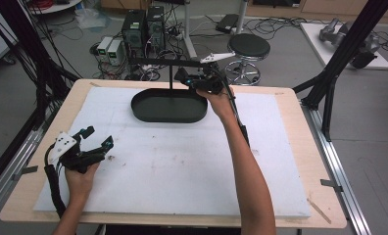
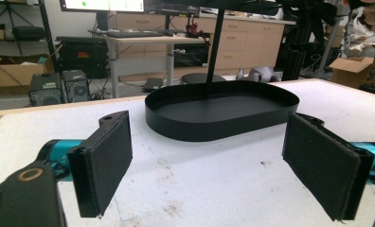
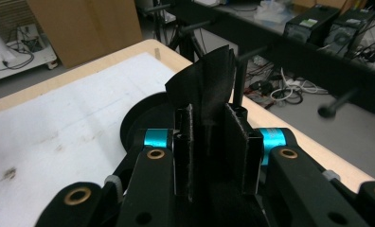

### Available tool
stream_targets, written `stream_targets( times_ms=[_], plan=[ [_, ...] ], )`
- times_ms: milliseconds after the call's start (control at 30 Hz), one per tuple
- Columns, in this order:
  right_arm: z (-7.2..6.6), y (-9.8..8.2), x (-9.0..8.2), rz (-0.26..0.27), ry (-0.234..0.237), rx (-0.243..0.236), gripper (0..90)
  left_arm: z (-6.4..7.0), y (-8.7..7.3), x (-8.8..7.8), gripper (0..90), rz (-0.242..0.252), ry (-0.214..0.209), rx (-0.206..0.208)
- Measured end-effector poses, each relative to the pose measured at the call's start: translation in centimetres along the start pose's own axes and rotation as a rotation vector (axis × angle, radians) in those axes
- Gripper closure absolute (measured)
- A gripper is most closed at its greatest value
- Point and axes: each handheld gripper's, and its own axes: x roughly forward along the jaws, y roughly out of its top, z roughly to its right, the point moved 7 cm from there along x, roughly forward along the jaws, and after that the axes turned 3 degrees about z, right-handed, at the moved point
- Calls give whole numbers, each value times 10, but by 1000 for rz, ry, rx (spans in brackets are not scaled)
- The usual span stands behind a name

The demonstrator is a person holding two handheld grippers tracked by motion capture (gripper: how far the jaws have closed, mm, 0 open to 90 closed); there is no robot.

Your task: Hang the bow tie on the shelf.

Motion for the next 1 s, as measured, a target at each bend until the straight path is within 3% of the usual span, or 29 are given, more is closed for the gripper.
stream_targets(
  times_ms=[33, 267, 633, 800, 1000],
  plan=[
    [2, 9, 1, 24, 0, -1, 742, 0, 0, 0, 169, -1, -4, -3],
    [10, 32, 5, 59, -20, 1, 742, 1, 0, 0, 169, -2, -5, -4],
    [26, 33, 3, 33, -80, 18, 741, 1, 0, 0, 169, -3, -5, -6],
    [34, 35, -3, 68, -91, 26, 741, 1, -1, 0, 170, -9, -9, 2],
    [37, 34, 1, 87, -87, 18, 741, 1, -1, 0, 170, -7, -8, 0]
  ],
)
